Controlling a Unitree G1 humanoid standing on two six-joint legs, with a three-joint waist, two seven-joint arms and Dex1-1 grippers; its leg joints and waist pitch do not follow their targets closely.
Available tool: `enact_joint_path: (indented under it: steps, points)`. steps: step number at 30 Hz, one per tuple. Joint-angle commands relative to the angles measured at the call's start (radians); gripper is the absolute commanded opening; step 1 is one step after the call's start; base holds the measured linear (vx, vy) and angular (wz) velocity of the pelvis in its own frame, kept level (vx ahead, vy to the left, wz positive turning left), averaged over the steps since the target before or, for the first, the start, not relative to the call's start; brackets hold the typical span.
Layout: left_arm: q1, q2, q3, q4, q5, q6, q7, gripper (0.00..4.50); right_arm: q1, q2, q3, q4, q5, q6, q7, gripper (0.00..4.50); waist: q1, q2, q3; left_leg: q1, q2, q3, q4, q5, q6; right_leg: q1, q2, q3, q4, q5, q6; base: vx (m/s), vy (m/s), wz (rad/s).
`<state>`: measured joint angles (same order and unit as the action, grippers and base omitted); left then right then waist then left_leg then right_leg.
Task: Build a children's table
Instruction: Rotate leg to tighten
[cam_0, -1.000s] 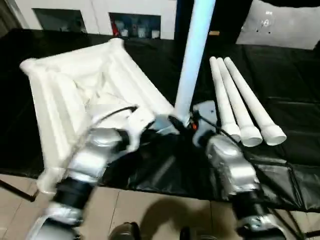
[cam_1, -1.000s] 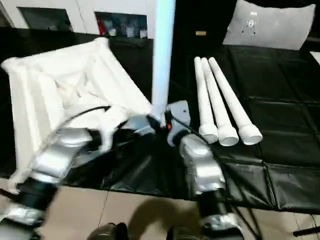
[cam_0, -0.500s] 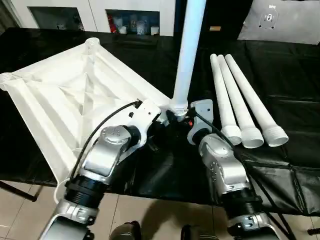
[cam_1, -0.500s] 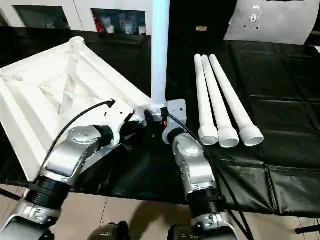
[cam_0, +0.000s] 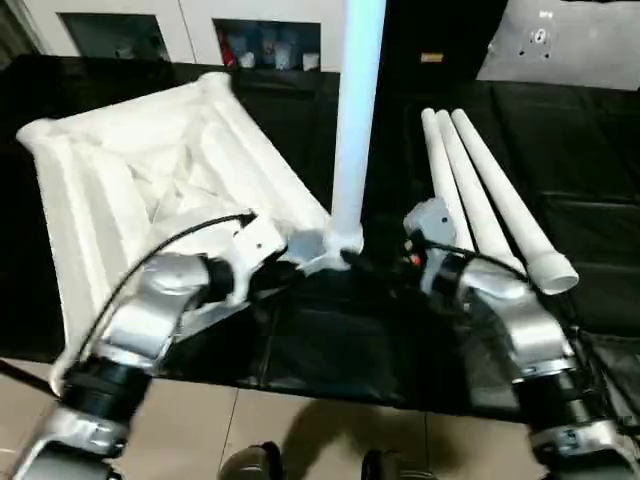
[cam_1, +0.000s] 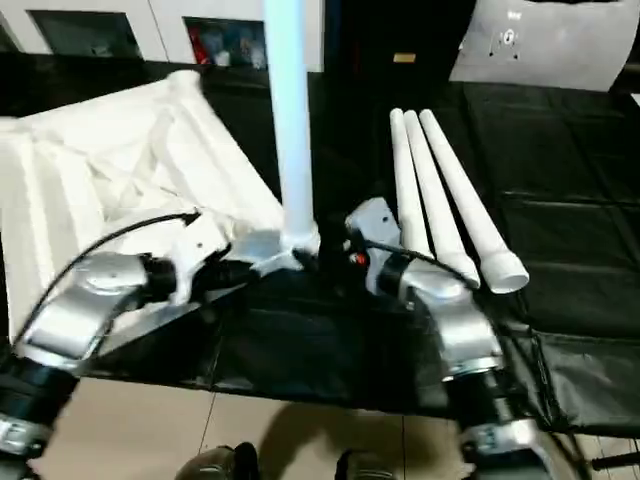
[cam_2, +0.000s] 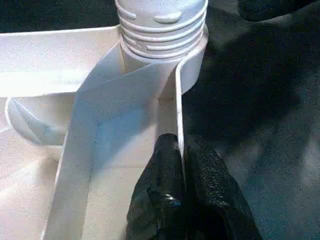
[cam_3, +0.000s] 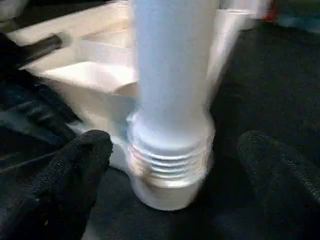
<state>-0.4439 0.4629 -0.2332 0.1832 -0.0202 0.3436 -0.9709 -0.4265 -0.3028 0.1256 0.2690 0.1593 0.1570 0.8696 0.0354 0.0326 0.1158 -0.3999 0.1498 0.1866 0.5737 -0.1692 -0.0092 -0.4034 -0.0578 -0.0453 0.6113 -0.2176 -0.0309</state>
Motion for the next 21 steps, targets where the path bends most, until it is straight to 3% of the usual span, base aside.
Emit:
enact_joint_path:
  steps: [1, 4, 10, 21]
  points:
    - [0.017, 0.023, -0.044, 0.035, -0.004, -0.065, -0.091, 0.0, -0.014, -0.024, 0.018, -0.025, 0.018, 0.006, 0.078, 4.47, 0.002, -0.007, -0.065, 0.028, 0.085, -0.033, -0.054, -0.083, 0.15, 0.051, -0.095, 0.052, -0.059, 0.035, -0.263, 0.0, 0.0, 0.0]
    - [0.009, 0.074, -0.082, 0.064, -0.003, -0.161, -0.203, 0.0, -0.047, -0.068, 0.042, 0.01, 0.016, -0.004, 0.186, 4.47, 0.007, -0.006, -0.066, 0.029, 0.087, -0.033, -0.053, -0.087, 0.15, 0.05, -0.094, 0.05, -0.056, 0.03, -0.263, 0.0, 0.0, 0.0]
    - [-0.016, 0.11, -0.115, 0.092, 0.002, -0.203, -0.294, 0.0, -0.108, -0.089, 0.073, 0.1, 0.017, -0.016, 0.279, 4.47, 0.024, -0.003, -0.068, 0.033, 0.088, -0.03, -0.051, -0.093, 0.13, 0.046, -0.096, 0.051, -0.052, 0.026, -0.282, 0.0, 0.0, 0.0]
    - [-0.033, 0.104, -0.132, 0.12, 0.0, -0.241, -0.332, 0.0, -0.133, -0.083, 0.1, 0.133, 0.028, 0.001, 0.357, 3.31, 0.028, -0.007, -0.069, 0.029, 0.089, -0.031, -0.05, -0.098, 0.123, 0.047, -0.099, 0.051, -0.05, 0.011, -0.282, 0.0, 0.0, 0.0]
